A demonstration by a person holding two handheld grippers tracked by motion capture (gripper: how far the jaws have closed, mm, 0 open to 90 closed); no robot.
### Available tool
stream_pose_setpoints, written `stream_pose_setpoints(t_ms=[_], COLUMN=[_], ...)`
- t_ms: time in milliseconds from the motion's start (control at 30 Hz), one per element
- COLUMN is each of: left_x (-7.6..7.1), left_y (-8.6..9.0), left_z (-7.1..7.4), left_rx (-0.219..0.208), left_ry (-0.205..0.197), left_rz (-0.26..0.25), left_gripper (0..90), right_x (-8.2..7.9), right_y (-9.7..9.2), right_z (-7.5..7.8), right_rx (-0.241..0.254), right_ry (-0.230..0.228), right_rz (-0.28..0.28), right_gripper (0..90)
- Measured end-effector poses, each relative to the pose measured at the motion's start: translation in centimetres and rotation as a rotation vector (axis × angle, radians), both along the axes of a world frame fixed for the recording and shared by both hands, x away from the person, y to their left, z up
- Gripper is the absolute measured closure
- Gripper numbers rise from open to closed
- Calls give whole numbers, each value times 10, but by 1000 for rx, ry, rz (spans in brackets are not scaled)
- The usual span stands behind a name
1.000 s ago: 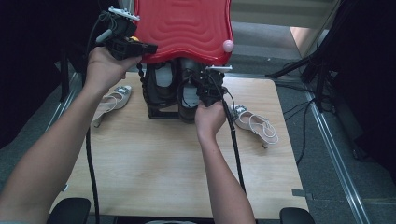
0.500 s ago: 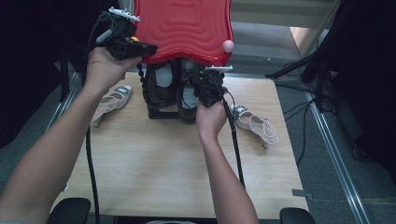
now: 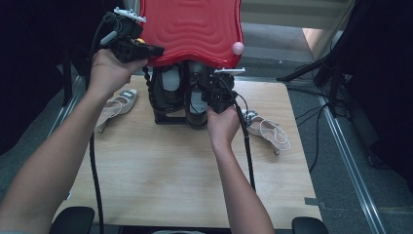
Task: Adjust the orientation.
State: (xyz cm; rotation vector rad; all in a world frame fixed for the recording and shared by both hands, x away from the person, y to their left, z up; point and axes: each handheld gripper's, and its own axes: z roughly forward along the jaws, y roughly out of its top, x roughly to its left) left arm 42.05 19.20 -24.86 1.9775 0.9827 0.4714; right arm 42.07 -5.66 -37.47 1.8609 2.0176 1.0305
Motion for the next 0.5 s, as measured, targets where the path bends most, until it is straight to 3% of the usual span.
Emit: stream_pose_setpoints(t_ms=[233, 500], left_x=[0, 0], left_y=[0, 0], left_z=[0, 0], left_rx=[3, 4], left_ry=[3, 4], left_rz=[2, 3], left_gripper=[900, 900], right_x=[-12, -39], right_y=[-7, -18], right_z=[8, 19], right_rx=[19, 18], right_ry=[-8, -37], right_rz=[44, 101], right_gripper=[618, 628])
